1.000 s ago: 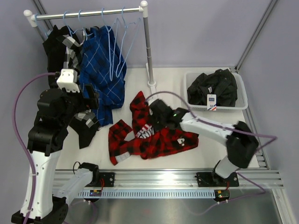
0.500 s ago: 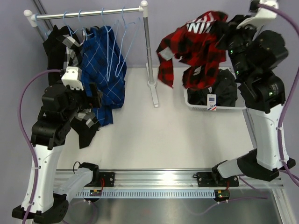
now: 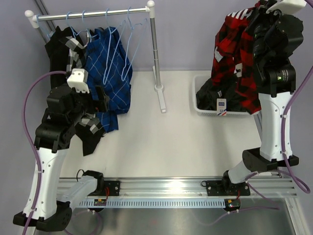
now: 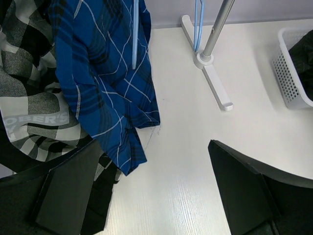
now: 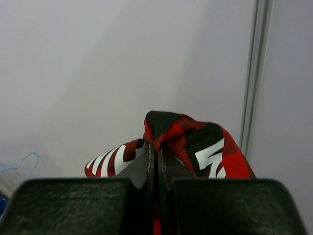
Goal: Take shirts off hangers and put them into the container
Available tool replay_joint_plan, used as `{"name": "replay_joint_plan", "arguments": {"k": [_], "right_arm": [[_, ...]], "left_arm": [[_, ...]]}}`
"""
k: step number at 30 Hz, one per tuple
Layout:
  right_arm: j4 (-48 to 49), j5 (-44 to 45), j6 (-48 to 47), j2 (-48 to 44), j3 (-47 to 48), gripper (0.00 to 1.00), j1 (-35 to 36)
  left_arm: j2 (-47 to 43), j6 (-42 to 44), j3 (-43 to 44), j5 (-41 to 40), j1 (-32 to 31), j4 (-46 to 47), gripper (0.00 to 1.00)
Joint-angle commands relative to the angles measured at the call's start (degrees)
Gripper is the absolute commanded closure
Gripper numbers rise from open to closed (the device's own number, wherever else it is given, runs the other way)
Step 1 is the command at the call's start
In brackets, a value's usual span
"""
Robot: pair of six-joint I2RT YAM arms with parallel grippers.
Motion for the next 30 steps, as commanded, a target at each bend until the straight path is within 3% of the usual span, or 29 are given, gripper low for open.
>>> {"name": "replay_joint_plan", "arguments": {"k": [1, 9, 18, 23, 30], "right_arm": [[6.65, -2.70, 3.06, -2.76, -5.44, 1.00, -3.48], [11.13, -11.39, 6.30, -1.80, -15.56, 1.00, -5.77], [22.03, -12.64, 13.33, -0.13, -28.13, 1.00, -8.05], [31.86, -12.55, 15.62, -3.63, -40.69, 1.00, -10.16], [36.71, -11.25, 14.41, -14.43, -53.79, 1.00, -11.31]], "left_arm": [[0.26, -0.15, 0.81, 1.60, -0.03, 1.85, 0.01], [1.14, -0.24, -0.16, 2.04, 0.06, 1.94, 0.01], [0.36, -0.24, -0.95, 2.21, -0.03, 1.85, 0.01], [0.35, -0.77, -1.74, 3.09, -0.03, 1.85, 0.01], [0.53, -1.20, -1.92, 2.91, -0.03, 1.85, 0.01]]}}
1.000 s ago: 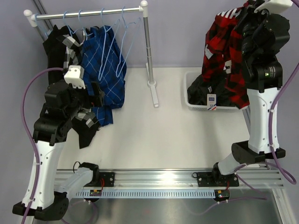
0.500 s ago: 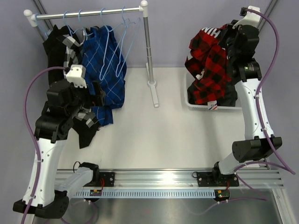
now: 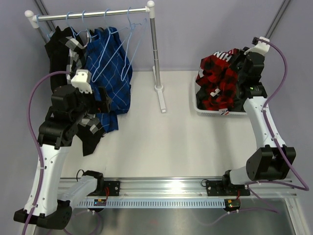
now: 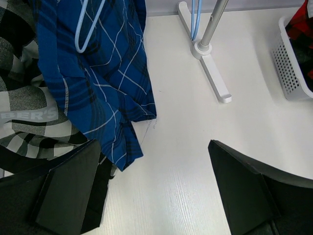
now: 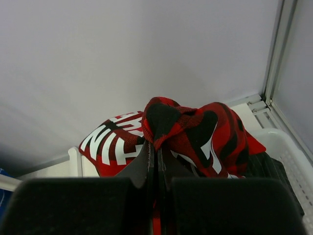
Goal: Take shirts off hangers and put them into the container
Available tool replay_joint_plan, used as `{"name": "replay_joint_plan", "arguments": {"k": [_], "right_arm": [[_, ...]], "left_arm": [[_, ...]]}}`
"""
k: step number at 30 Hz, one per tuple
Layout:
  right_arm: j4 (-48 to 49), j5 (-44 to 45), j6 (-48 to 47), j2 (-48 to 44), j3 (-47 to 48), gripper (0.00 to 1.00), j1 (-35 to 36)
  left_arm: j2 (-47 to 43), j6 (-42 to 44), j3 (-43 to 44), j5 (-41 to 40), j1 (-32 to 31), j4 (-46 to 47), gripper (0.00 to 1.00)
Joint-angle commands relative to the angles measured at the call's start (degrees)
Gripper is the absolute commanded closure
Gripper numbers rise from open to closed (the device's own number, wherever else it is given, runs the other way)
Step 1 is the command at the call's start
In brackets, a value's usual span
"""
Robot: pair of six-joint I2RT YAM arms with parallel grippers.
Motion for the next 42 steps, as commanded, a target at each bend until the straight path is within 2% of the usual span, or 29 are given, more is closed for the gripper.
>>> {"name": "replay_joint_plan", "arguments": {"k": [1, 8, 18, 23, 24, 31, 37, 42], "right_arm": [[10.66, 2.16, -0.96, -9.46, -3.37, 1.00, -0.07], [10.49, 2.69, 0.25, -11.14, -9.80, 1.00, -4.64], [10.93, -2.05, 6.93, -12.11, -20.43, 1.00, -11.75], [6.28, -5.38, 3.97, -7.29, -17.20, 1.00, -12.73], [5.92, -8.44, 2.99, -4.84, -15.19, 1.00, -12.73], [-13.64, -19.54, 2.01, 10.46, -1.83, 1.00, -12.56], [-30.51, -15.33, 3.60, 20.66, 4.42, 1.00, -11.33], [-44.05, -6.29, 3.16, 27.70, 8.90, 1.00, -9.92]], "left_arm": [[-0.41, -0.75, -0.26, 1.73, 0.06, 1.96, 0.01], [-0.06, -0.83, -0.08, 2.17, 0.06, 1.96, 0.01], [0.12, -1.10, -0.52, 2.44, -0.03, 1.96, 0.01], [0.82, -1.01, 0.01, 2.44, 0.06, 1.87, 0.01], [0.73, -1.10, 0.09, 2.52, -0.03, 1.96, 0.01], [0.65, -1.27, 0.18, 2.44, -0.03, 1.87, 0.01], [-0.06, -0.92, -0.25, 2.08, 0.06, 1.87, 0.01], [-0.32, -1.01, -0.52, 2.79, -0.03, 1.87, 0.01]]}}
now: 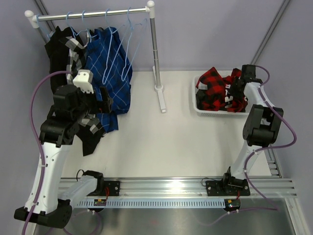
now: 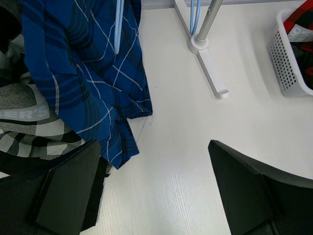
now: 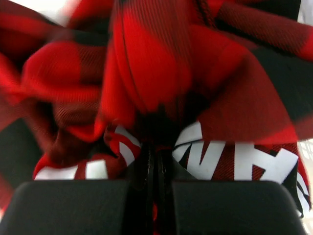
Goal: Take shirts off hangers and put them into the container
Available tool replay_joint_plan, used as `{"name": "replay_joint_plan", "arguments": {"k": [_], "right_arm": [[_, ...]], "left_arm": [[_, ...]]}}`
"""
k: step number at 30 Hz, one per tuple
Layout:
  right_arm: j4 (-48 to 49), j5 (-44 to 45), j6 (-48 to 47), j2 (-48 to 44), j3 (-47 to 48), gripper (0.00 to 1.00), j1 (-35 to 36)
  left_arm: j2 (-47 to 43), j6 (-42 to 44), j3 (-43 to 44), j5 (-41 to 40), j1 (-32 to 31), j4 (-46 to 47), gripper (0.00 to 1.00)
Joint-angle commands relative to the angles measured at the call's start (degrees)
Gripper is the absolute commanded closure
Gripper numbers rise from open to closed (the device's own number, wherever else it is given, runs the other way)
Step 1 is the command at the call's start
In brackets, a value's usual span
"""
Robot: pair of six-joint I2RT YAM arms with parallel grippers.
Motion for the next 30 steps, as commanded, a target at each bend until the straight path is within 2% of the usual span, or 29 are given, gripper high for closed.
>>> {"name": "replay_joint_plan", "arguments": {"k": [1, 5, 8, 11, 12, 13, 15, 16, 18, 19, 21, 22, 25, 30], "right_arm": [[-16.48, 6.84, -0.47, 3.42, 3.86, 1.00, 1.36], [-19.65, 8.87, -1.00, 7.28, 6.75, 1.00, 1.36], [-18.35, 8.79, -0.91, 8.61, 7.82, 1.00, 1.36], [-16.59, 8.43, -1.61, 7.30, 7.82, 0.89, 1.36], [-16.41, 8.78, -1.70, 6.60, 7.82, 0.78, 1.36], [-16.14, 9.83, -1.87, 4.59, 7.73, 0.73, 1.36], [-14.66, 10.98, -1.53, 1.51, 7.21, 0.69, 1.36], [-13.78, 11.07, -1.53, -2.25, 6.51, 0.56, 1.36], [-11.84, 11.07, -1.61, -5.87, 6.68, 0.44, 1.36], [-11.66, 10.46, -1.87, -9.02, 7.81, 0.32, 1.36], [-11.48, 9.93, -2.58, -11.50, 9.66, 0.23, 1.36], [-11.74, 9.93, -2.93, -13.60, 12.02, 0.15, 1.36], [-13.06, 10.19, -4.25, -17.12, 16.50, 0.02, 1.36], [-14.12, 7.74, -5.92, -22.49, 20.39, 0.01, 1.36]], "left_arm": [[-1.22, -0.20, 0.05, 1.76, -0.03, 1.87, 0.01], [-1.83, -0.55, -0.74, 2.46, -0.03, 1.87, 0.01], [-2.53, -0.82, -1.18, 2.99, 0.06, 1.87, 0.01], [-3.32, -1.17, -0.83, 3.61, 0.06, 1.87, 0.01], [-3.50, -1.25, -0.57, 3.52, 0.06, 1.87, 0.01], [-3.59, -1.43, -0.31, 3.52, -0.03, 1.87, 0.01], [-3.68, -1.61, 0.57, 3.61, -0.03, 1.87, 0.01], [-3.77, -1.69, 0.92, 3.69, -0.03, 1.87, 0.01], [-3.68, -1.78, 1.71, 3.78, 0.06, 1.79, 0.01], [-3.68, -1.87, 2.41, 3.78, -0.03, 1.87, 0.01], [-3.59, -1.78, 2.86, 3.70, 0.06, 1.79, 0.01], [-3.59, -1.70, 3.30, 3.61, -0.03, 1.79, 0.01], [-3.50, -1.78, 4.09, 3.43, 0.06, 1.79, 0.01], [-3.59, -1.35, 5.58, 3.96, -0.03, 1.78, 0.01]]}}
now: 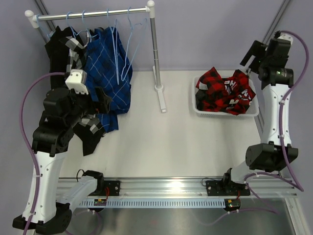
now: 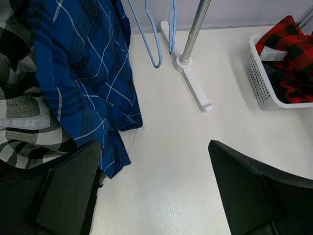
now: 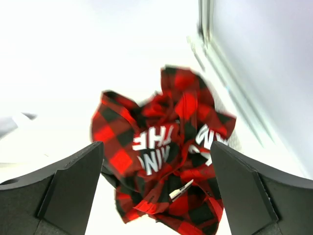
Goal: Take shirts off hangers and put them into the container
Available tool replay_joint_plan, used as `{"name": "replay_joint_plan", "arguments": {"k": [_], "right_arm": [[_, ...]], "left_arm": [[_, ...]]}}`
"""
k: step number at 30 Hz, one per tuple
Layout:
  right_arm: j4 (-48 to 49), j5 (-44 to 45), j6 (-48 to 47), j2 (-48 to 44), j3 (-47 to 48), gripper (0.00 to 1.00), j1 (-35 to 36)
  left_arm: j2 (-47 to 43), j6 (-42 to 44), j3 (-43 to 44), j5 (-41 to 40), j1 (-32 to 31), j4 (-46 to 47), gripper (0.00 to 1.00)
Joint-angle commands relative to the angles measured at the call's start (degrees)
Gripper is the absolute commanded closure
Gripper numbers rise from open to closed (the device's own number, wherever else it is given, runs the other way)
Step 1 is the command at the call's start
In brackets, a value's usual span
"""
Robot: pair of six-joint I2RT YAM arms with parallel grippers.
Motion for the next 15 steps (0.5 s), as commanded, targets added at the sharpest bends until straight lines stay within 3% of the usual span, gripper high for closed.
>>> {"name": "replay_joint_plan", "arguments": {"k": [1, 8, 15], "right_arm": [[-0.46, -1.97, -2.29, -5.44, 2.07, 0.01, 0.53], [7.01, -4.70, -3.78, -17.93, -2.40, 0.00, 0.53], [8.60, -6.63, -3.09, -28.57, -5.92, 0.01, 0.53]], "left_arm": [[-0.53, -0.01, 3.55, 1.53, -0.03, 1.44, 0.01], [-1.15, 1.04, 6.37, -1.28, -1.87, 0.03, 0.01], [-1.24, 1.14, 7.60, -4.35, -2.05, -0.76, 0.01]]}}
